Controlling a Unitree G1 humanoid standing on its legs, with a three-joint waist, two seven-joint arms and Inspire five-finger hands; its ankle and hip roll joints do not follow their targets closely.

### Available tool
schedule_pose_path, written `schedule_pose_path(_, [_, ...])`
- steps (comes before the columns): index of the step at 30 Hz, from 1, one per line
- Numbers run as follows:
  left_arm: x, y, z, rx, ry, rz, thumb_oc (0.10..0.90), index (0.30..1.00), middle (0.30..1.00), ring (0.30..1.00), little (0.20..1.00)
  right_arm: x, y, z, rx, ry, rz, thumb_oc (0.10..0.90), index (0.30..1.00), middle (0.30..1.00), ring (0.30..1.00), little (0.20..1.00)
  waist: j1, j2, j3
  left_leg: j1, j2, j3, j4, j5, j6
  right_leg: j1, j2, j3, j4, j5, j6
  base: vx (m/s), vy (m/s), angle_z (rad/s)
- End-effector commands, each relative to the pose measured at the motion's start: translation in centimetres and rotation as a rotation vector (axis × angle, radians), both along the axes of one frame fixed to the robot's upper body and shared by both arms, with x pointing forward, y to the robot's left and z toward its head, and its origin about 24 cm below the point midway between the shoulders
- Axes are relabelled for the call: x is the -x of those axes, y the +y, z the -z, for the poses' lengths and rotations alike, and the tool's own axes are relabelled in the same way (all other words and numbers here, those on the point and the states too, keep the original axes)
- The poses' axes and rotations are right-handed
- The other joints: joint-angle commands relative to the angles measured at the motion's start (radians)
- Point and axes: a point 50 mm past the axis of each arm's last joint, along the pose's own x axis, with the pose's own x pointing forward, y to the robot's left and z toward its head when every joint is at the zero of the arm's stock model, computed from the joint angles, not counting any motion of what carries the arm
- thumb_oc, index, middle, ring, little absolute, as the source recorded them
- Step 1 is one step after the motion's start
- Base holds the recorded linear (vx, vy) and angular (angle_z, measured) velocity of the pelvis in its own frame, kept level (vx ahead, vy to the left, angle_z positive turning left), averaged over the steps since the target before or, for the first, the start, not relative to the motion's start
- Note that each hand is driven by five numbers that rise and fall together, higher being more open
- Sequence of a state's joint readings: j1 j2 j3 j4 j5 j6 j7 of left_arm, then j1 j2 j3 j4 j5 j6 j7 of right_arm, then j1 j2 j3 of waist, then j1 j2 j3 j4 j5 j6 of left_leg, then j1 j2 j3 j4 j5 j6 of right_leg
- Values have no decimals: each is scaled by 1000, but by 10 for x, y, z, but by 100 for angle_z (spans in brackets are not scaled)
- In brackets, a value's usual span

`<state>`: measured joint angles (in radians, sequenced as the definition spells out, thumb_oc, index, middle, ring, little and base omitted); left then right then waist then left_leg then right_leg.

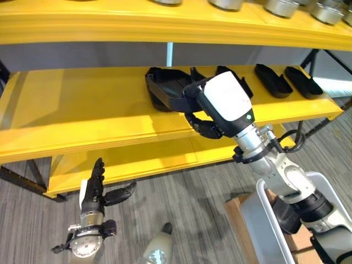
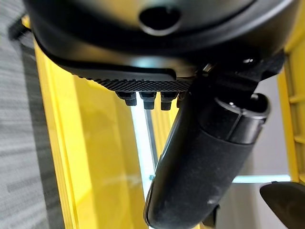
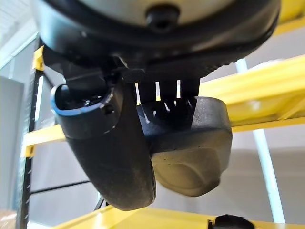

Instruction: Move parts from the plastic box to the shelf.

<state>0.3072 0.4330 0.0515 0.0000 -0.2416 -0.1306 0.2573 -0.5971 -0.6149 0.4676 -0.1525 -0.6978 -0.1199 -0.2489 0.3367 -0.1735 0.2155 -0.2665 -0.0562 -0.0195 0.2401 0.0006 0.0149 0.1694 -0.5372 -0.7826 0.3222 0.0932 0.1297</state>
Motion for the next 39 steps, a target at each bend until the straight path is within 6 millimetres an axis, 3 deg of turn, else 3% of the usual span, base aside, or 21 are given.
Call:
schedule_pose_path(1, [-19,-11,-46,-105,-227,116,900,1000,1000,1000,1000,5,2,-57,-71,-243,-36,400,300,300,300,300,-44,44,-101,112,20,-55,-42,-109,17,-146,41,267,-28,133,94,-3,122,75])
schedule_pose_path(3, [-24,-13,-40,-102,-205,130,900,1000,1000,1000,1000,4,-3,-52,-73,-216,-30,400,300,300,300,300,-85,70,-101,126,9,-120,-65,-87,24,-220,188,466,-12,17,45,76,89,83])
schedule_pose_path(4, [-24,-13,-40,-100,-205,130,900,1000,1000,1000,1000,4,-4,-52,-72,-216,-30,400,300,300,300,300,-83,71,-103,123,12,-119,-67,-83,22,-228,190,467,-8,16,40,111,111,115])
schedule_pose_path(5, [-25,-15,-38,-87,-200,137,900,1000,1000,1000,1000,4,-4,-52,-80,-199,-43,400,300,300,300,300,-114,88,-98,145,8,-150,-82,-76,28,-285,299,530,-13,-89,1,90,58,110])
schedule_pose_path(6, [-24,-17,-37,-72,-201,138,900,1000,1000,1000,1000,4,0,-54,-91,-200,-68,400,300,300,300,300,-124,93,-93,157,10,-155,-91,-80,28,-329,329,527,-9,-95,-14,136,59,99])
schedule_pose_path(9, [-27,-21,-38,-59,-210,138,900,1000,1000,1000,1000,6,8,-62,-100,-225,-112,400,300,300,300,300,-144,90,-75,199,19,-174,-96,-110,8,-397,327,515,-100,-51,-2,164,-120,9])
schedule_pose_path(11, [-26,-22,-34,-43,-199,137,900,1000,1000,1000,1000,6,6,-60,-119,-204,-112,400,300,300,300,300,-144,76,-69,197,13,-193,-70,-117,-5,-336,323,503,-155,-47,1,139,-194,40])
schedule_pose_path(13, [-25,-26,-34,-19,-207,154,900,1000,1000,1000,1000,3,9,-60,-115,-196,-120,400,300,300,300,300,-143,68,-76,183,27,-189,-43,-128,-27,-292,362,478,-202,-56,-10,116,-213,83])
schedule_pose_path(21, [-28,-34,-34,-10,-198,199,900,1000,1000,1000,1000,7,15,-70,-128,-208,-178,400,300,300,300,300,-138,78,-72,170,65,-217,-16,-126,-56,-257,383,423,-185,-93,-32,85,-117,21])
schedule_pose_path(24, [-29,-37,-33,12,-200,200,900,1000,1000,1000,1000,9,17,-70,-131,-208,-195,400,300,300,300,300,-128,83,-59,132,69,-218,45,-94,-86,-227,383,392,-195,-114,-49,28,-43,17])
schedule_pose_path(26, [-33,-42,-35,35,-215,226,900,1000,1000,1000,1000,9,17,-78,-126,-235,-199,400,300,300,300,300,-112,93,-28,34,47,-226,174,20,-131,-197,378,338,-226,-113,-62,-43,-26,57])
schedule_pose_path(27, [-33,-45,-34,50,-211,236,900,1000,1000,1000,1000,10,16,-81,-124,-260,-196,400,300,300,300,300,-108,102,-16,-11,114,-175,186,75,-141,-176,382,312,-235,-125,-63,14,-4,83])
schedule_pose_path(28, [-33,-46,-34,56,-208,243,900,1000,1000,1000,1000,10,15,-82,-128,-262,-191,400,300,300,300,300,-110,101,-15,-12,148,-156,148,75,-135,-168,380,305,-238,-129,-61,77,27,71])
schedule_pose_path(29, [-33,-46,-34,51,-206,246,900,1000,1000,1000,1000,10,14,-84,-139,-274,-185,400,300,300,300,300,-109,99,-15,-4,212,-128,48,101,-140,-154,377,288,-242,-137,-53,65,32,37])
schedule_pose_path(30, [-33,-46,-34,51,-206,246,900,1000,1000,1000,1000,10,14,-84,-139,-274,-185,400,300,300,300,300,-108,99,-14,0,212,-127,44,103,-140,-153,377,289,-243,-137,-53,79,35,36])
schedule_pose_path(31, [-33,-46,-35,44,-205,249,900,1000,1000,1000,1000,9,13,-85,-146,-277,-176,400,300,300,300,300,-110,96,-15,3,255,-115,-20,119,-143,-148,372,284,-238,-139,-47,120,139,44])
schedule_pose_path(32, [-32,-44,-35,27,-206,243,900,1000,1000,1000,1000,9,12,-87,-161,-291,-175,400,300,300,300,300,-112,101,-17,-19,330,-99,-100,192,-157,-140,364,273,-222,-149,-34,125,114,45])
schedule_pose_path(34, [-32,-43,-36,27,-209,236,900,1000,1000,1000,1000,9,12,-88,-168,-296,-171,400,300,300,300,300,-113,108,-24,-6,363,-88,-172,248,-174,-141,366,272,-203,-161,-33,135,164,34])
schedule_pose_path(36, [-29,-40,-33,35,-203,211,900,1000,1000,1000,1000,10,13,-84,-176,-287,-168,400,300,300,300,300,-111,123,-47,74,394,-54,-256,235,-185,-137,361,279,-161,-181,-24,177,215,21])
schedule_pose_path(39, [-28,-38,-35,10,-198,227,900,1000,1000,1000,1000,7,13,-79,-206,-261,-160,400,300,300,300,300,-90,114,-63,77,370,-65,-219,209,-180,-118,346,277,-157,-174,-18,131,123,-32])
